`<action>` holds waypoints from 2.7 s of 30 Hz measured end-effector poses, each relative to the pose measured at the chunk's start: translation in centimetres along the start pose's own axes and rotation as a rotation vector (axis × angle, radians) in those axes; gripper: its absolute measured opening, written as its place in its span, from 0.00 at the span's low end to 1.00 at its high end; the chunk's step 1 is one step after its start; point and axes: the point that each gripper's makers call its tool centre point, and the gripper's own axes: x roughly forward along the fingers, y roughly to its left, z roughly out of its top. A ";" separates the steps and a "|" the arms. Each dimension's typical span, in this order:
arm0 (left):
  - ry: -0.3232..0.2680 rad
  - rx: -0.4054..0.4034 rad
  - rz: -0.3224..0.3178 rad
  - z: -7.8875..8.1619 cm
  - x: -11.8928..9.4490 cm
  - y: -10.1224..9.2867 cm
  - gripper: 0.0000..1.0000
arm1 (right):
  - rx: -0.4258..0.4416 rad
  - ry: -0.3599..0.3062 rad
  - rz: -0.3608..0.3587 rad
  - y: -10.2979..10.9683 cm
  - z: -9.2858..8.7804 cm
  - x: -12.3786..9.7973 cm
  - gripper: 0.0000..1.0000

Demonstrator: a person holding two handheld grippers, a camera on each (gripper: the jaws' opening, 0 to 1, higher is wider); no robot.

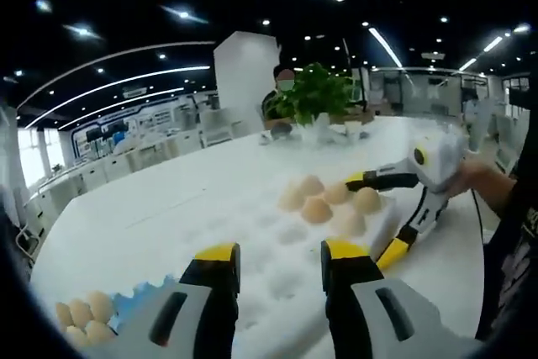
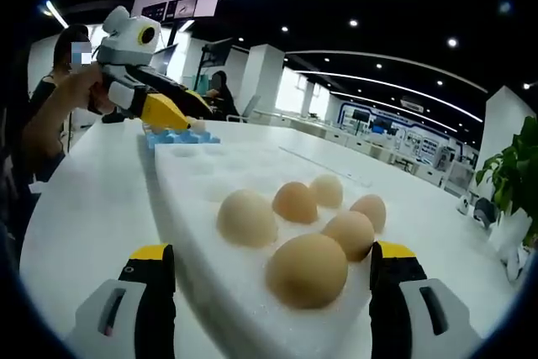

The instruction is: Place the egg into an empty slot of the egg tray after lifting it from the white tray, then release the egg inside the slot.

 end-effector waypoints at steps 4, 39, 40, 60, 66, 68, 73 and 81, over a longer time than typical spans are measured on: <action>0.002 0.020 -0.037 0.4 0.9 -1.1 0.39 | 0.000 -0.001 0.000 -0.1 0.0 0.0 1.00; 0.067 0.033 -0.209 -1.1 6.9 -7.6 0.38 | -0.001 -0.020 -0.003 -0.3 0.0 0.1 1.00; 0.076 0.034 -0.210 -1.3 7.1 -7.7 0.38 | -0.001 -0.021 -0.003 -0.3 0.0 0.1 1.00; 0.066 -0.038 -0.219 -1.6 7.7 -8.2 0.32 | -0.003 -0.006 0.008 0.0 0.1 -0.1 1.00; 0.066 -0.038 -0.227 -1.6 7.8 -8.3 0.27 | 0.002 -0.008 0.011 0.1 0.2 -0.2 1.00; 0.067 -0.038 -0.226 -1.6 7.8 -8.2 0.27 | -0.002 -0.004 0.010 0.2 0.1 -0.1 1.00; 0.068 -0.047 -0.215 -1.6 7.9 -8.1 0.26 | 0.002 -0.008 0.009 0.1 0.2 -0.3 1.00; 0.071 -0.063 -0.213 -1.5 8.0 -8.1 0.26 | 0.003 -0.011 0.011 0.0 0.1 -0.2 1.00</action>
